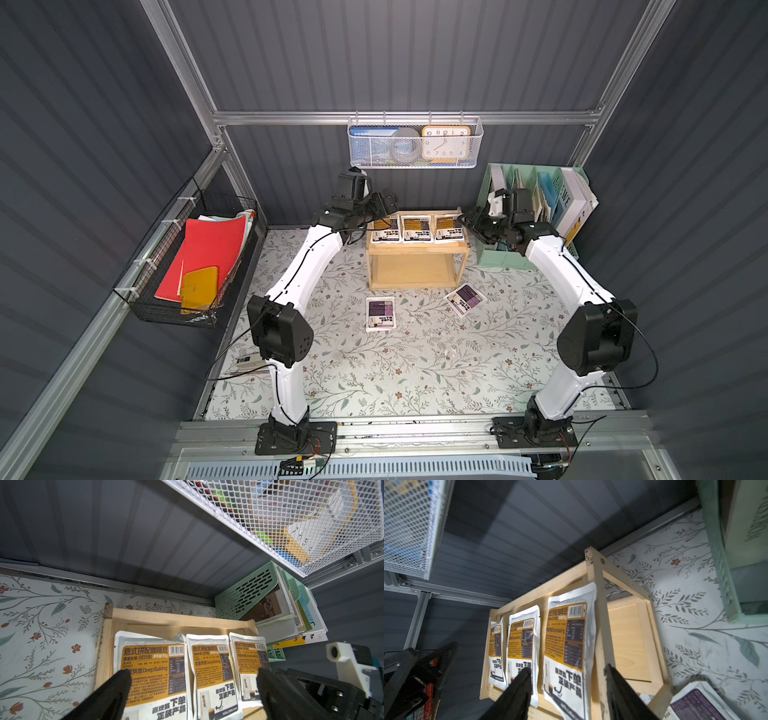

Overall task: Place the bagged coffee beans on the shelf by color
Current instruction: Place the bagged coffee beans on the shelf.

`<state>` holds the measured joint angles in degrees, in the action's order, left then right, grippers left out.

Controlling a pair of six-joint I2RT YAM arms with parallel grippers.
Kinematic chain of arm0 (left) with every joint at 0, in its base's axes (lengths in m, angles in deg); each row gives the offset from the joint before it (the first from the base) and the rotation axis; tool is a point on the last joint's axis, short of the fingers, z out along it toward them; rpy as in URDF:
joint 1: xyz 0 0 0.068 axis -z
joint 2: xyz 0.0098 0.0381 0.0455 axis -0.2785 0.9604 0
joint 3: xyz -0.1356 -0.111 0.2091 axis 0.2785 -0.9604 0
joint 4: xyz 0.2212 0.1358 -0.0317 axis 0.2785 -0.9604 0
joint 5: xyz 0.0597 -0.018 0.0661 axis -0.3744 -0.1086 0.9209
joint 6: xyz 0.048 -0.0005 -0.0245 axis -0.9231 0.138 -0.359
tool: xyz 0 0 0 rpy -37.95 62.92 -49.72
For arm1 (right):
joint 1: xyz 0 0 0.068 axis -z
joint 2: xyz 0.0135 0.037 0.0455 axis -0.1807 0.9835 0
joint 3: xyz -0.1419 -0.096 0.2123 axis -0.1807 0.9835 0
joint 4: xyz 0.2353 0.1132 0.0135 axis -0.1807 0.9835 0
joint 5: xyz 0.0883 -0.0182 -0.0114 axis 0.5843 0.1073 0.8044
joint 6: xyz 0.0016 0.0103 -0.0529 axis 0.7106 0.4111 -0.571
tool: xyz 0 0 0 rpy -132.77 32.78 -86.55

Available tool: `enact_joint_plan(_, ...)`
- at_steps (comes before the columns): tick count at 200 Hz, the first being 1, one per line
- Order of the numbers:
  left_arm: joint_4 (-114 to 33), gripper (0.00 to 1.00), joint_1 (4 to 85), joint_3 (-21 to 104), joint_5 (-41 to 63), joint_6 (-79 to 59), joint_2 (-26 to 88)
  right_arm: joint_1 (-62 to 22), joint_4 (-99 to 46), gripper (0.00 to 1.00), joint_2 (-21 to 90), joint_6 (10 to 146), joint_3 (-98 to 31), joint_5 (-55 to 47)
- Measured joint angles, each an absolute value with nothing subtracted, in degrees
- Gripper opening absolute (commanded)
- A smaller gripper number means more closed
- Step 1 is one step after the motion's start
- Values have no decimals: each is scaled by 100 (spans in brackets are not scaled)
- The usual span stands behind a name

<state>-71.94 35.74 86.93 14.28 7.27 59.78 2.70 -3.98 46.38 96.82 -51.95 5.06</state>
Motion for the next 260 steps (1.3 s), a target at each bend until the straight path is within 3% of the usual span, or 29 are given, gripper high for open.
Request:
enact_joint_plan(42,-7194,100,3574,8658,1437,727,5978,235,-577,60,4413,9682,-5241,471)
enact_joint_plan(206,-7194,100,3574,8531,1527,705,5978,-31,-472,60,5298,9669,-5656,537)
enact_joint_plan(260,-7128,100,3574,8123,1876,681,5779,-31,-553,60,4529,9748,-5390,648)
